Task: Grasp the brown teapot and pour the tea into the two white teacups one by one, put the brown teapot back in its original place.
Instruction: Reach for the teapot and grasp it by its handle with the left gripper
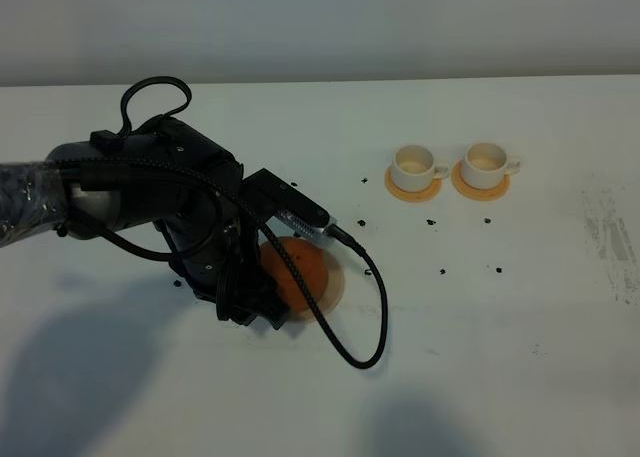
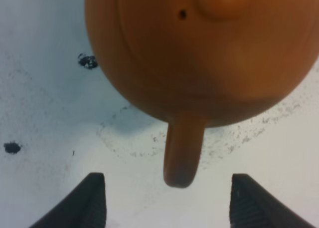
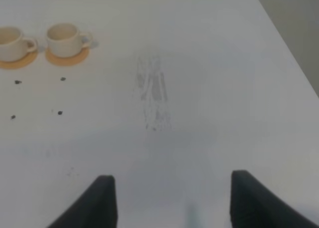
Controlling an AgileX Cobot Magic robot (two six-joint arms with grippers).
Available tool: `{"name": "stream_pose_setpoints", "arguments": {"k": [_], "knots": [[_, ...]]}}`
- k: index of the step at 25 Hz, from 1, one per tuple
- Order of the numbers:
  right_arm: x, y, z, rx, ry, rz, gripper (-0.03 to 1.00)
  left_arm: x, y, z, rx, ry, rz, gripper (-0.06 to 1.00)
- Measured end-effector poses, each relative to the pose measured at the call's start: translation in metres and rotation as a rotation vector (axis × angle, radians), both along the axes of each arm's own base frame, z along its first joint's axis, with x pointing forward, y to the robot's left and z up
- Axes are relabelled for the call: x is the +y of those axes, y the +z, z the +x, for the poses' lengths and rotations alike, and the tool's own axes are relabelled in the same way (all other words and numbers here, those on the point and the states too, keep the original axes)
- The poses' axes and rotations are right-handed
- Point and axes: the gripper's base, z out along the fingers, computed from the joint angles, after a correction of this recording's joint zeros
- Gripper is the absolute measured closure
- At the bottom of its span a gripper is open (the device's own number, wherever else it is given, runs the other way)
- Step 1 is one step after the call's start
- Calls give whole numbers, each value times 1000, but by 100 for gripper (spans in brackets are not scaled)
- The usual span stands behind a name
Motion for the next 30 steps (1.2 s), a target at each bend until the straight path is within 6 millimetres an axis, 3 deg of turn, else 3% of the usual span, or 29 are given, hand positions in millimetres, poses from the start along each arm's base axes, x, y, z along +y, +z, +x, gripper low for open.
{"name": "stream_pose_setpoints", "arguments": {"k": [14, 25, 30], "knots": [[0, 0, 0, 0, 0, 0, 45, -6, 3, 3, -4, -249, -60, 43], [0, 0, 0, 0, 0, 1, 45, -6, 5, 6, -31, -232, -88, 44], [0, 0, 0, 0, 0, 1, 45, -5, 5, 7, -29, -146, -98, 49]]}}
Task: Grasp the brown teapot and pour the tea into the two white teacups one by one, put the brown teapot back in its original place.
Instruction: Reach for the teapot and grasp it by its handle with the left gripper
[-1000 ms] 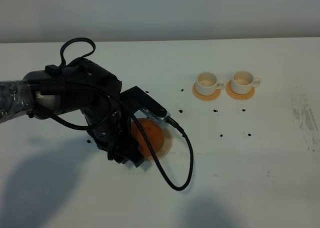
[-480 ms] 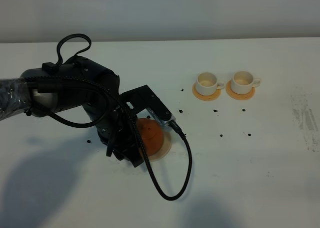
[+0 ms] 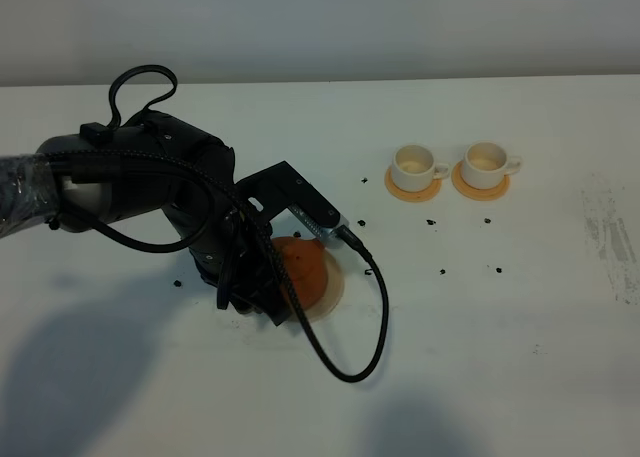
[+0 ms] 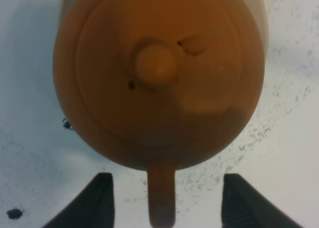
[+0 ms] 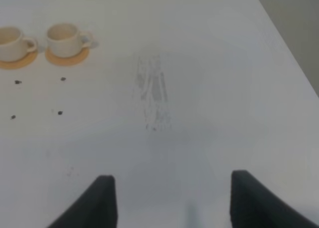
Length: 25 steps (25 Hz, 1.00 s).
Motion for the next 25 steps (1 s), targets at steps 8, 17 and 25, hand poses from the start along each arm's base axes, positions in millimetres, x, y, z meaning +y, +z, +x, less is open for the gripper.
{"name": "stream_pose_setpoints", "arguments": {"k": [8, 17, 25], "knots": [[0, 0, 0, 0, 0, 0, 45, 0, 0, 0, 1, 15, -2, 57], [0, 0, 0, 0, 0, 0, 45, 0, 0, 0, 2, 9, 0, 58], [0, 0, 0, 0, 0, 0, 45, 0, 0, 0, -1, 5, 4, 66]]}}
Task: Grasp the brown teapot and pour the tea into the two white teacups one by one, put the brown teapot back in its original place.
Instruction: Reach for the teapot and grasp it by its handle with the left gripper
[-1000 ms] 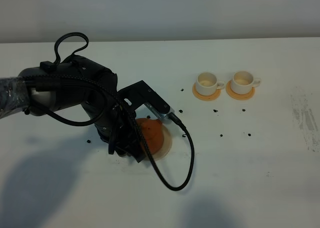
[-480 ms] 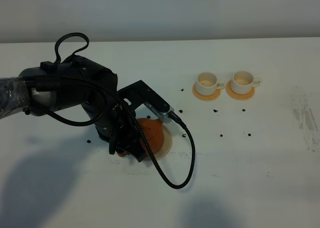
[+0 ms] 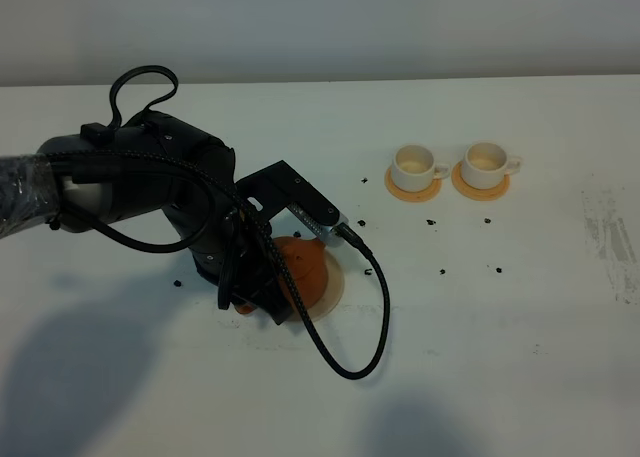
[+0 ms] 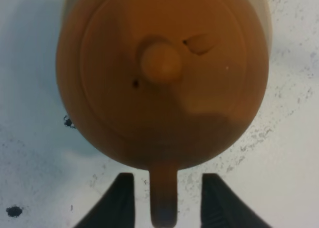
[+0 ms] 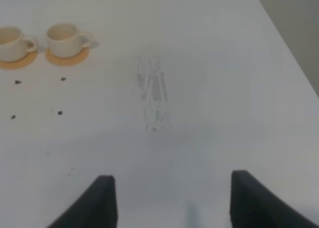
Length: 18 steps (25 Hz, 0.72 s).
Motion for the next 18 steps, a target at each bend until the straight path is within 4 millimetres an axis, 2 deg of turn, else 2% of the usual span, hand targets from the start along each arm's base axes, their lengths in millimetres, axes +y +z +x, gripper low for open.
{"name": "stream_pose_setpoints", "arguments": {"k": [3, 4, 18], "knots": [[0, 0, 0, 0, 0, 0, 45, 0, -2, 0, 9, 16, 4, 83], [0, 0, 0, 0, 0, 0, 45, 1, -3, 1, 12, 24, 9, 86], [0, 0, 0, 0, 0, 0, 45, 4, -6, 1, 30, 41, 19, 86]]}}
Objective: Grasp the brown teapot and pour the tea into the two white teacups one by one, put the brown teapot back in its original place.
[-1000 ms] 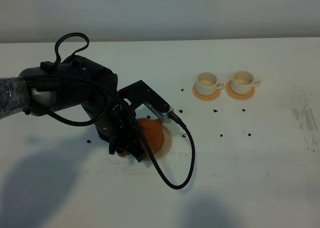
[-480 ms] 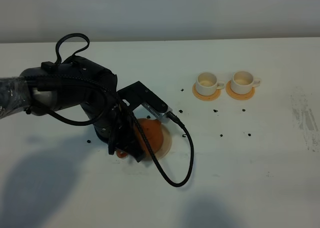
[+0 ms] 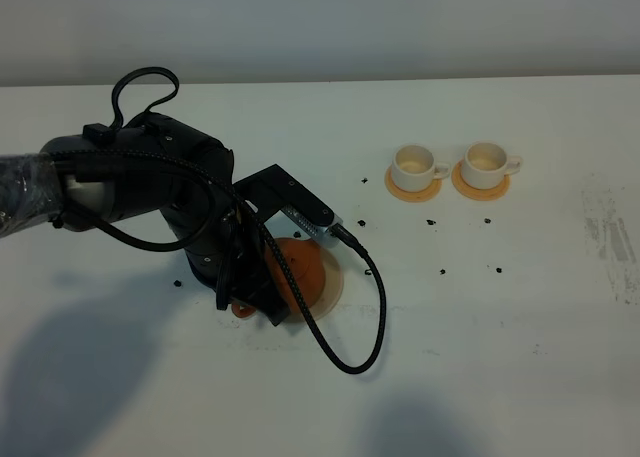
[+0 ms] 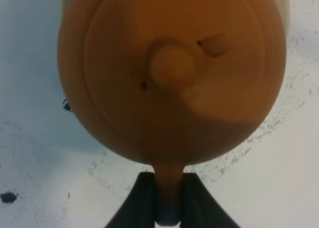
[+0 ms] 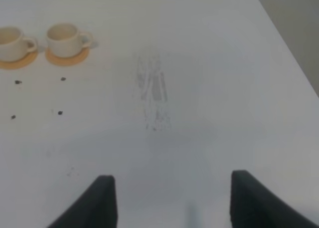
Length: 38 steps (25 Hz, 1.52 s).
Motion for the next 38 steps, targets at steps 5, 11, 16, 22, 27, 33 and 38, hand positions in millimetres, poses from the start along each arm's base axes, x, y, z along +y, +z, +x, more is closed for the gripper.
{"name": "stream_pose_setpoints", "arguments": {"k": [5, 11, 16, 22, 27, 33, 38], "knots": [[0, 0, 0, 0, 0, 0, 45, 0, 0, 0, 0, -2, 0, 86], [0, 0, 0, 0, 0, 0, 45, 0, 0, 0, -5, -18, -1, 86], [0, 0, 0, 0, 0, 0, 45, -1, 6, 1, -30, -19, -25, 86], [0, 0, 0, 0, 0, 0, 45, -2, 11, 3, -70, -38, -43, 86], [0, 0, 0, 0, 1, -1, 45, -3, 11, 4, -86, -60, -47, 86], [0, 0, 0, 0, 1, -1, 45, -5, 12, 7, -121, -85, -62, 86], [0, 0, 0, 0, 0, -1, 45, -5, 12, 8, -131, -98, -65, 86]]}}
